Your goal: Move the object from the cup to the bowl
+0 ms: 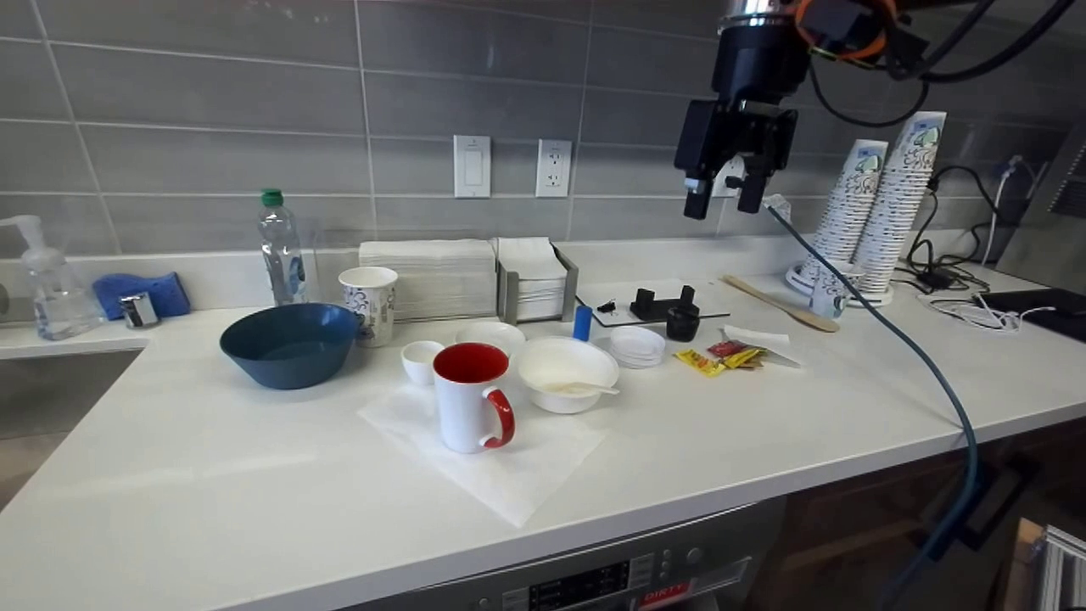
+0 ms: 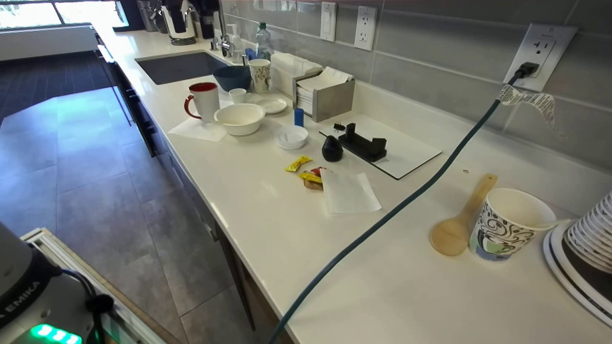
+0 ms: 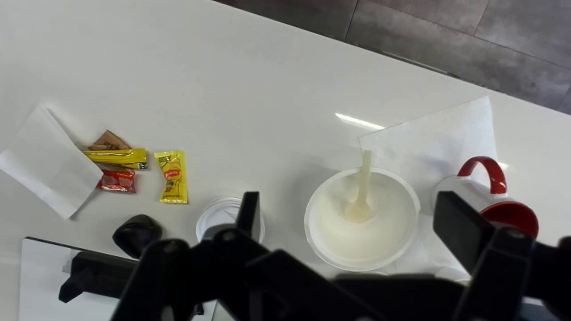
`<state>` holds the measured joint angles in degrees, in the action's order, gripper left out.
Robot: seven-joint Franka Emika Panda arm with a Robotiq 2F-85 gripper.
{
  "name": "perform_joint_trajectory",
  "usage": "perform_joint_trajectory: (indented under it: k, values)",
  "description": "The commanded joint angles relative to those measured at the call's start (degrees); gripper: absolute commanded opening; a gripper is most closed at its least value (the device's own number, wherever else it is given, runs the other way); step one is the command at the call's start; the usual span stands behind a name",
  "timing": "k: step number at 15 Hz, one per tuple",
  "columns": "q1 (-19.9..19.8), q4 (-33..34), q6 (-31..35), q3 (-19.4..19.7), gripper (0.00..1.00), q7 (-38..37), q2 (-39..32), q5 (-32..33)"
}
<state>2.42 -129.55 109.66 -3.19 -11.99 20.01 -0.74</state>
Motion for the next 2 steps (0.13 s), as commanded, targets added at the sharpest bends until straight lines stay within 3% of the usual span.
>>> perform_joint_trajectory:
  k: [1,2]
  values:
    - [-0.46,0.12,-0.13,-0.4,1.0,0.13,-0.1,-0.14]
    - [-0.47,0.12,-0.13,-0.4,1.0,0.13,-0.12,-0.14]
